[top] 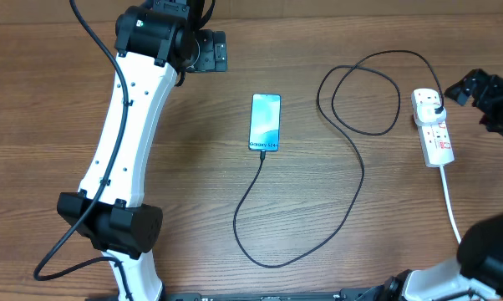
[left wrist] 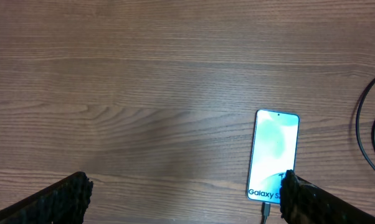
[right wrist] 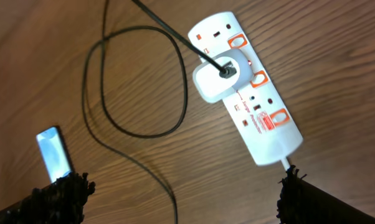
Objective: Plug charger to phone and switch on socket
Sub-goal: 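Lift the right gripper up and away from the power strip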
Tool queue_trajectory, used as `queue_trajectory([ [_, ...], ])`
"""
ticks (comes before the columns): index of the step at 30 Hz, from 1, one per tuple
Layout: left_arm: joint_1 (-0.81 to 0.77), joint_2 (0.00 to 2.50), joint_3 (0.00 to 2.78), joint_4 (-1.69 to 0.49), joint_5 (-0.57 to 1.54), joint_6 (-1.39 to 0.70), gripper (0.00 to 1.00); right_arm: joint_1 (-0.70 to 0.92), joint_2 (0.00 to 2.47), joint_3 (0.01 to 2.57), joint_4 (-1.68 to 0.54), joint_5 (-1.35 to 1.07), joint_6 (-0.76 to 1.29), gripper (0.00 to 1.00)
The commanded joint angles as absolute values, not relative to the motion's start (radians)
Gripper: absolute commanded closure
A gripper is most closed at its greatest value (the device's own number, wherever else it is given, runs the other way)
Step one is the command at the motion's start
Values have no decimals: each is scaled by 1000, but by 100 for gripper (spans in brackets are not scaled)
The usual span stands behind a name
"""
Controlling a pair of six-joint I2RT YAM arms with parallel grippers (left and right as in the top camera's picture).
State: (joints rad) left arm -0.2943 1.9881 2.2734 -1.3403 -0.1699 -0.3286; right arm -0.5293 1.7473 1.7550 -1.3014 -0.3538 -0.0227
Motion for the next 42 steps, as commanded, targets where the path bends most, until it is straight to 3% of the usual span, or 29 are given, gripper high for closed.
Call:
queue_trajectory([
  [1, -295, 1994, 2275, -1342, -191, -306, 0, -529, 1662, 1782, -1312, -330, 2, 0],
  [42, -295, 1994, 2275, -1342, -191, -306, 0, -529, 1633, 1781, -1315, -330, 1, 0],
])
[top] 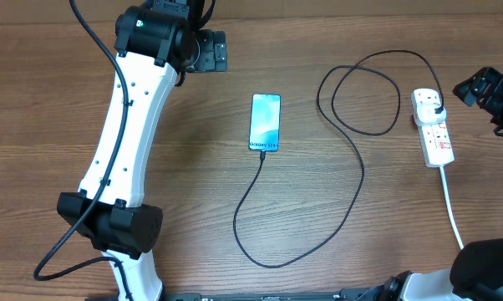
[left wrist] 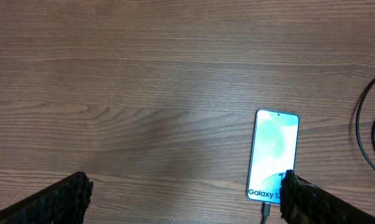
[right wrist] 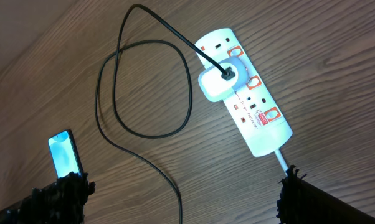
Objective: Plug charger to phone and switch on socket
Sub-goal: 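Lift the right gripper up and away from the power strip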
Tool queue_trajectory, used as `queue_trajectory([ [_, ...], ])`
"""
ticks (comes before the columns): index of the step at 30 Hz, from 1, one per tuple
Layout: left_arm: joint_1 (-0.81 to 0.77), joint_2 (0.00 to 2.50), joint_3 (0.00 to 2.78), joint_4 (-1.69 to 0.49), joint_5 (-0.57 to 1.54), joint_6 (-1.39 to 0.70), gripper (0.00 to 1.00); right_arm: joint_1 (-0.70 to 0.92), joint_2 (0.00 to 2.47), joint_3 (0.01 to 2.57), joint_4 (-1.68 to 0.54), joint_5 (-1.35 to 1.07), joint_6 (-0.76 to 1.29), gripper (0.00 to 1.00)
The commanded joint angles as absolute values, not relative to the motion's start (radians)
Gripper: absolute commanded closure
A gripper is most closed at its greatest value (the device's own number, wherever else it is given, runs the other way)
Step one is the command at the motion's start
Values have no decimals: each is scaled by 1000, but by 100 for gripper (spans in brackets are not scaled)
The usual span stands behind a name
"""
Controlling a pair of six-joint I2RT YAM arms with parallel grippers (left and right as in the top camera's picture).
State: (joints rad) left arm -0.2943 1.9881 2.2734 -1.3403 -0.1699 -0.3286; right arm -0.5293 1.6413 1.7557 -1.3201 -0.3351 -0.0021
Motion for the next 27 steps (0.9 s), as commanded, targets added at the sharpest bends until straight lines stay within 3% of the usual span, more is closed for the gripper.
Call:
queue_trajectory([
  [1, -295, 1994, 2275, -1342, -191, -306, 0, -529, 1633, 1781, -1315, -330, 0, 0],
  [27, -294, 1986, 2270, -1266, -193, -307, 0, -529, 1633, 1781, -1315, -330, 1, 0],
])
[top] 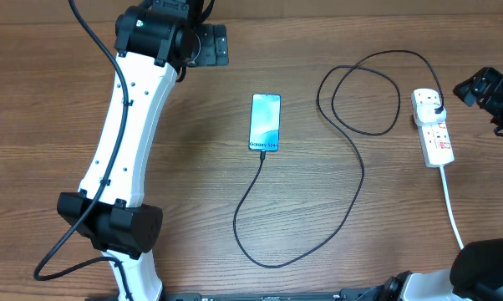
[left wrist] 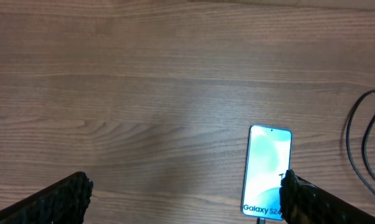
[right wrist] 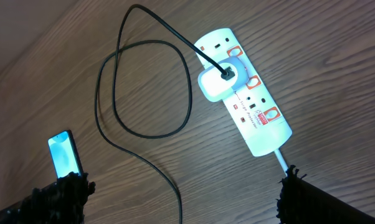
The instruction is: Plug charger to phone and switch on socket
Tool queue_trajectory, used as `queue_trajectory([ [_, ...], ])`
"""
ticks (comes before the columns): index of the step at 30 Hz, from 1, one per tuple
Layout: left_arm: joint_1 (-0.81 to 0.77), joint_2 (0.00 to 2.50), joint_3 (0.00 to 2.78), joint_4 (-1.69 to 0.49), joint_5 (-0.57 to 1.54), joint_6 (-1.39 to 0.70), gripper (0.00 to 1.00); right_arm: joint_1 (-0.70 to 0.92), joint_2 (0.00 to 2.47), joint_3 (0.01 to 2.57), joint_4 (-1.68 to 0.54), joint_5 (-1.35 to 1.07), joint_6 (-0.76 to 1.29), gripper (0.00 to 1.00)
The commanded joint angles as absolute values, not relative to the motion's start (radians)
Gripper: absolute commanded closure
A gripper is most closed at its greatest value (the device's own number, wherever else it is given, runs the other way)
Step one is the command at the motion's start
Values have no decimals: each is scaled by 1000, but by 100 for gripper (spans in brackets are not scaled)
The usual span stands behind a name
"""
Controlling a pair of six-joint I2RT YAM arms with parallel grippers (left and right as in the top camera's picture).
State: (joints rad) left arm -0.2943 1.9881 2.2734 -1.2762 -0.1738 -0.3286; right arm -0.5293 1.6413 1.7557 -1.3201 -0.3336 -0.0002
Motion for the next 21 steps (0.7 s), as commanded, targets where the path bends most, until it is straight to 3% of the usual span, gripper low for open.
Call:
queue_trajectory([
  [1, -294, 1978, 2264, -1259, -193, -307, 0, -529, 1633, 1781, -1315, -330, 1, 0],
  [6, -294, 1873, 2127, -1154, -191, -307, 0, -529, 1633, 1781, -1315, -330, 1, 0],
  [21, -289, 1368, 1335, -581, -194, -182, 0, -529, 1633, 1781, -1315, -330, 1, 0],
])
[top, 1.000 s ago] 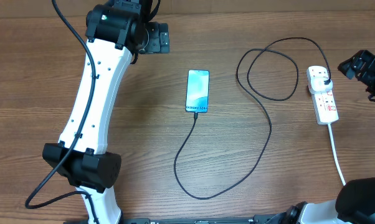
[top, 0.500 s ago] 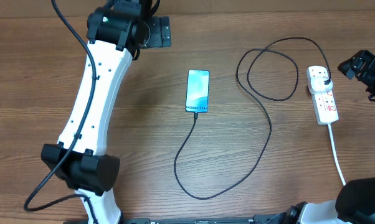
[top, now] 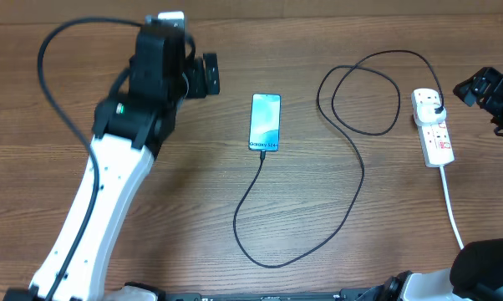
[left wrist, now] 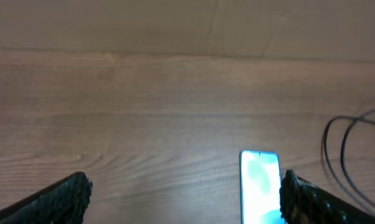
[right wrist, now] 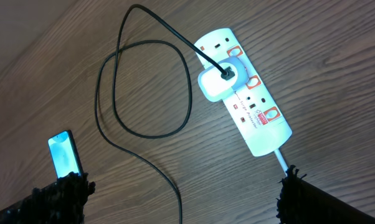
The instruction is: Plug charger to phone and switch on socket
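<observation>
The phone (top: 266, 122) lies screen-up and lit in the middle of the wooden table, with the black charger cable (top: 355, 167) plugged into its lower end. The cable loops right to the white charger (top: 429, 102), which sits in the white power strip (top: 436, 138). My right gripper (top: 486, 87) hangs open just right of the strip. From the right wrist the strip (right wrist: 270, 132), its red switches, the charger (right wrist: 220, 81) and the phone (right wrist: 63, 155) all show. My left gripper (top: 208, 75) is open, left of the phone (left wrist: 260, 186), holding nothing.
The strip's white mains cord (top: 452, 209) runs toward the table's front right. The cable's loop (right wrist: 144, 87) lies between phone and strip. A pale wall or board (left wrist: 187, 25) rises behind the table's far edge.
My left arm has changed pose and its gripper sits a little nearer the phone's level. In its wrist view the phone is smaller and lower. The right gripper, phone and strip are unchanged.
At first my right gripper hung open close over the power strip while the left stayed open beyond the phone. By the second moment the right had drawn back from the strip and then stayed there. The left wrist view then shifted, and the left arm now stands differently.
</observation>
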Tool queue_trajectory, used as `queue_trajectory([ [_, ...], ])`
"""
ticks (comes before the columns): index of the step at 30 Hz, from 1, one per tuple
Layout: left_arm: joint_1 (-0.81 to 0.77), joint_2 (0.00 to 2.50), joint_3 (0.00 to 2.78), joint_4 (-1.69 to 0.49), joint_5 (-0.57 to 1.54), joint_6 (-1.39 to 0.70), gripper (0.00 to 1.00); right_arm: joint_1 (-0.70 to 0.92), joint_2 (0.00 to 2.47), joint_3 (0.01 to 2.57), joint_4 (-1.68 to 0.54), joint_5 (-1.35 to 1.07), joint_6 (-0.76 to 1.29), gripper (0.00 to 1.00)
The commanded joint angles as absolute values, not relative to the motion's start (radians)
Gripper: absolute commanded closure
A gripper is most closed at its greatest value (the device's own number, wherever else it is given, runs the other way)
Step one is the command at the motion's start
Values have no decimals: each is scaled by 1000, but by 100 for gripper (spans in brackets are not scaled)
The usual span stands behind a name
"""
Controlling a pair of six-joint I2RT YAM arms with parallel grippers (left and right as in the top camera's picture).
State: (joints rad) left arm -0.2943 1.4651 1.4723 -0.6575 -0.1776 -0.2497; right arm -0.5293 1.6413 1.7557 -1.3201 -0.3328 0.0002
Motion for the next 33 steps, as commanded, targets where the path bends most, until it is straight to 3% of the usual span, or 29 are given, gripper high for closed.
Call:
queue_trajectory([
  [1, -286, 1341, 1293, -549, -194, -181, 0, -529, 1633, 1781, -1315, -330, 1, 0],
  [22, -195, 715, 385, 285, -137, -180, 0, -529, 1633, 1781, -1315, -330, 1, 0],
  [28, -142, 538, 167, 478, -129, -184, 0, -529, 1633, 1781, -1315, -330, 1, 0],
  [33, -116, 436, 78, 509, -130, -187, 0, -529, 1633, 1781, -1315, -330, 1, 0],
])
